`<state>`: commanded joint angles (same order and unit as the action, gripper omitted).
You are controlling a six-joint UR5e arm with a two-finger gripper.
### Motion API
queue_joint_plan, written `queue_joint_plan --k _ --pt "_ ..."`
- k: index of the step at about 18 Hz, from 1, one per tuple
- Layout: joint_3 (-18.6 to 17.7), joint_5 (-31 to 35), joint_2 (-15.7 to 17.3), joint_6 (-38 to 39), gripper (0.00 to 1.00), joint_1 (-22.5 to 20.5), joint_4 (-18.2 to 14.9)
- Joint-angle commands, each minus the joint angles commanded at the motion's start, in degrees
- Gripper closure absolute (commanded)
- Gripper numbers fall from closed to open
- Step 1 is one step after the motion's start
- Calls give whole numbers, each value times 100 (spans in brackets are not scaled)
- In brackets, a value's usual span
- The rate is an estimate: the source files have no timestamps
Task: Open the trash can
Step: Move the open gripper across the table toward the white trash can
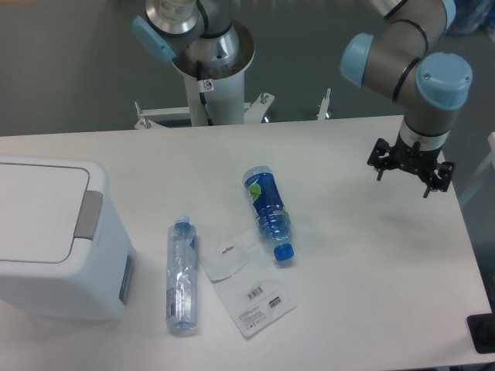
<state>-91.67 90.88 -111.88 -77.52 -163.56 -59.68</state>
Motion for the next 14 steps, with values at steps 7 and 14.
queue_joint_plan --k 7,14 --pt "-289 -184 79 44 0 44 61" --pt "-746 -237 351 1051 0 369 360"
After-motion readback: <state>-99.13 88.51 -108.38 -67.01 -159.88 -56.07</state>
